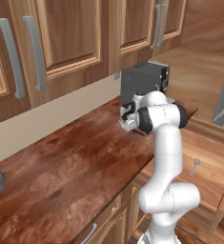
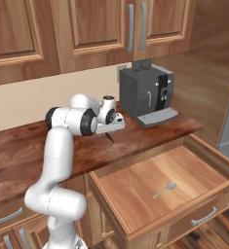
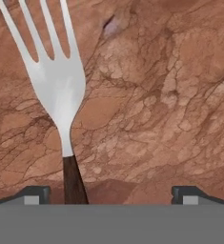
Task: Organize the utensils by type. Pick up the wooden spoons from the counter and place them in the open cabinet. Then pick up the metallic utensils from the counter and place them in the open drawer.
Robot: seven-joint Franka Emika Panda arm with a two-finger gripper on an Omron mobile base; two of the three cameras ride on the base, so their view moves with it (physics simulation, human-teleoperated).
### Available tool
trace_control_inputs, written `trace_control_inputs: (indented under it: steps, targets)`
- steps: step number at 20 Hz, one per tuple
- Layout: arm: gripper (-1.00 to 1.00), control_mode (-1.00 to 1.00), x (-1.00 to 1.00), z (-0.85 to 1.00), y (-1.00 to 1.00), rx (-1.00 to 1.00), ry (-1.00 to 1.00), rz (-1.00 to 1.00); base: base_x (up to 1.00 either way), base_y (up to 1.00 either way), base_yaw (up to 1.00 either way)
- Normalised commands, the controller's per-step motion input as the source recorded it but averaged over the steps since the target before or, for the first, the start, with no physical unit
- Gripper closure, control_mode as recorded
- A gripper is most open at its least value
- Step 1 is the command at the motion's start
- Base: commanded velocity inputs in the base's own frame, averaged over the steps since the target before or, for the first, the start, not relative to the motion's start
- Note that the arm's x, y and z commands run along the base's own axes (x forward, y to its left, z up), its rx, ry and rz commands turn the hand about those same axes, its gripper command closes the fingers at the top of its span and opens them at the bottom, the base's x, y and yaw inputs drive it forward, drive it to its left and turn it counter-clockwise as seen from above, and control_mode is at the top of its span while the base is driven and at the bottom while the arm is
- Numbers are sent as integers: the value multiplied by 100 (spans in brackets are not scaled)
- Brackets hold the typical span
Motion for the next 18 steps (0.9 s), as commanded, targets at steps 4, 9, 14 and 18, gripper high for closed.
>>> trace_control_inputs:
  steps: [4,9,14,18]
  targets:
    - [-100,-100,-13,-31,5,0,0,0,0,0,0]
    - [-100,-100,-32,-24,20,-3,-11,0,0,0,0]
    - [-100,-100,-16,-27,1,0,-6,0,0,0,0]
    - [-100,-100,-20,-29,0,0,-6,0,0,0,0]
